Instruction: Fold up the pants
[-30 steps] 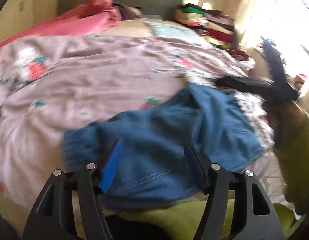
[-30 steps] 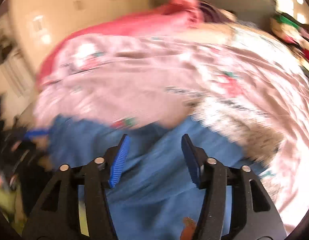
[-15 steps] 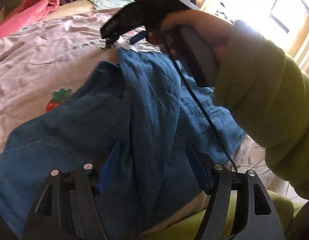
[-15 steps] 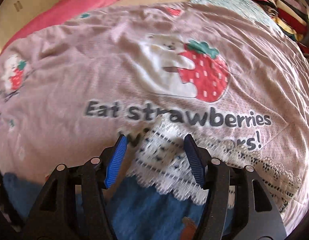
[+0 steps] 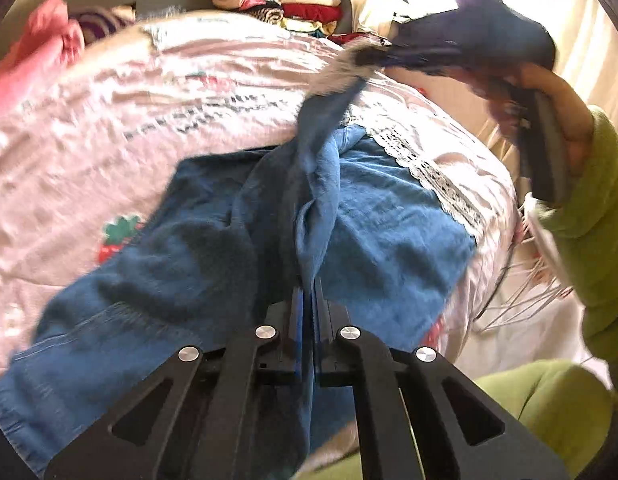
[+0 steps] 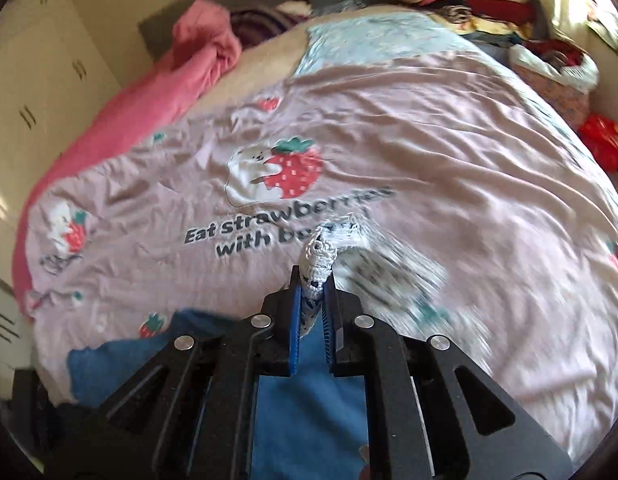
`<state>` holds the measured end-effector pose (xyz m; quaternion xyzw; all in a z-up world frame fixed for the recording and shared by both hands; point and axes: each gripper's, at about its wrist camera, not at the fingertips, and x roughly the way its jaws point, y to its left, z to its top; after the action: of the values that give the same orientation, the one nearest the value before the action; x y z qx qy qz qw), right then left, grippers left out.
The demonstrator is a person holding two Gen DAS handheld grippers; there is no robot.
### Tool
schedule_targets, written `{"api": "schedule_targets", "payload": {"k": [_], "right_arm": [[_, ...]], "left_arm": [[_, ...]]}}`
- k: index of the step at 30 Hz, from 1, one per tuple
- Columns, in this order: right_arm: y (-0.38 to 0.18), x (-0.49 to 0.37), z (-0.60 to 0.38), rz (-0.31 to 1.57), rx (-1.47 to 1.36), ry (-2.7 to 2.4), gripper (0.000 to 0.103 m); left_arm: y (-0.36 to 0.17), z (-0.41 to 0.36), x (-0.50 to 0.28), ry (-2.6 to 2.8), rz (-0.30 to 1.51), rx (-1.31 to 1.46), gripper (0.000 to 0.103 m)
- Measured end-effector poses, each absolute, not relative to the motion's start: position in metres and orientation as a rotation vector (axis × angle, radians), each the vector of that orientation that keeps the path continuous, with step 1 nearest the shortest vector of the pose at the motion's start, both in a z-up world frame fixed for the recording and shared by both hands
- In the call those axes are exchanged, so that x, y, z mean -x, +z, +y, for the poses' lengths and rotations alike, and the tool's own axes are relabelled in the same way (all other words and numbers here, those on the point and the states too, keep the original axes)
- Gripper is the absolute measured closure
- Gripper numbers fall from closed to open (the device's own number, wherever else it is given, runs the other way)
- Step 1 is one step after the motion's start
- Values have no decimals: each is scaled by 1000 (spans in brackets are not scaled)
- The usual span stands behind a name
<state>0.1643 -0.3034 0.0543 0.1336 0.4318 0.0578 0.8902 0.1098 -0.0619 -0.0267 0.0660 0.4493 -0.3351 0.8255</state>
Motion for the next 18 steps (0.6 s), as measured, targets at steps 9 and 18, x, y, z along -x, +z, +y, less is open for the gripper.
{"api": "schedule_targets", "payload": {"k": [9, 18], "right_arm": [[15, -58, -365, 937, -396, 96, 98], [-22, -22, -389, 972, -504, 103, 98]], "left_arm": [[-21, -68, -60, -679, 954, -255, 101], [-52, -91, -39, -649, 944, -395, 72]]}}
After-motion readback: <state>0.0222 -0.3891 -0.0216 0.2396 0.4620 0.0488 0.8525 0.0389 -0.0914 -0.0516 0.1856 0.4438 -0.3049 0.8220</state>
